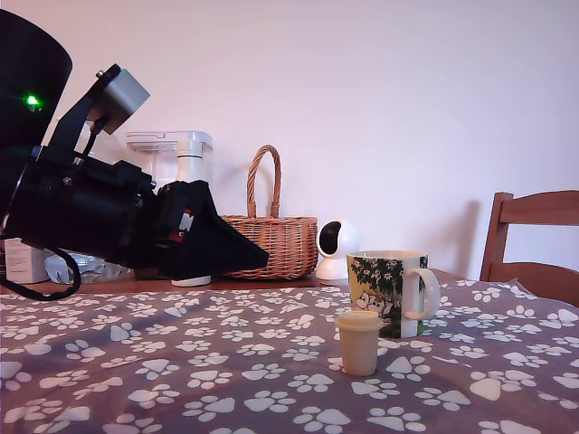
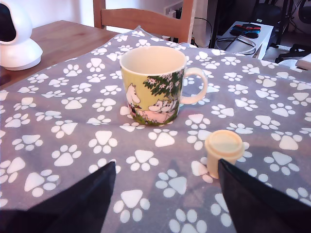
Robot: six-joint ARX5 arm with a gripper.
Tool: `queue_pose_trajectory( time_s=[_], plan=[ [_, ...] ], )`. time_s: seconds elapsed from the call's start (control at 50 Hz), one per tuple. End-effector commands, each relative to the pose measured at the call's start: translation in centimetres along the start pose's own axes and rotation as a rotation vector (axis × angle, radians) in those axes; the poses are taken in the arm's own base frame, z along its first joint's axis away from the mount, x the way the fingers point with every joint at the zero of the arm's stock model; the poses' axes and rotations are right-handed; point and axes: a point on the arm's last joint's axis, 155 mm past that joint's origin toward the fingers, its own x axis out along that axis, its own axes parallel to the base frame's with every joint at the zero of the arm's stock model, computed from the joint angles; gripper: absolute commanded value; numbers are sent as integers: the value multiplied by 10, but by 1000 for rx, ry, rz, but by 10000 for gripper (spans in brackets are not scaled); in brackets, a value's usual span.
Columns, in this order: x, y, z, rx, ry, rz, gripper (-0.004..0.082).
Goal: Pick up the coffee capsules from the table one by one and drop them inside the nearest coffee cup
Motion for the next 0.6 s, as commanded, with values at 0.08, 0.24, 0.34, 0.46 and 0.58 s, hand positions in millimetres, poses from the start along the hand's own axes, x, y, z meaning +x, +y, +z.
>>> queue_pose_trajectory(
  time_s=[0.08,0.24,0.34,0.46,0.58],
  plan=[
    [-2,-6,-14,-52,45,-19,573],
    [-2,-15,-13,-55,43,-62,573],
    [-2,-20,-13,-54,42,-89,573],
    [-1,-30,-13,-47,44,-116,573],
    [0,-39,-14,-27,49,-139,573]
  ],
)
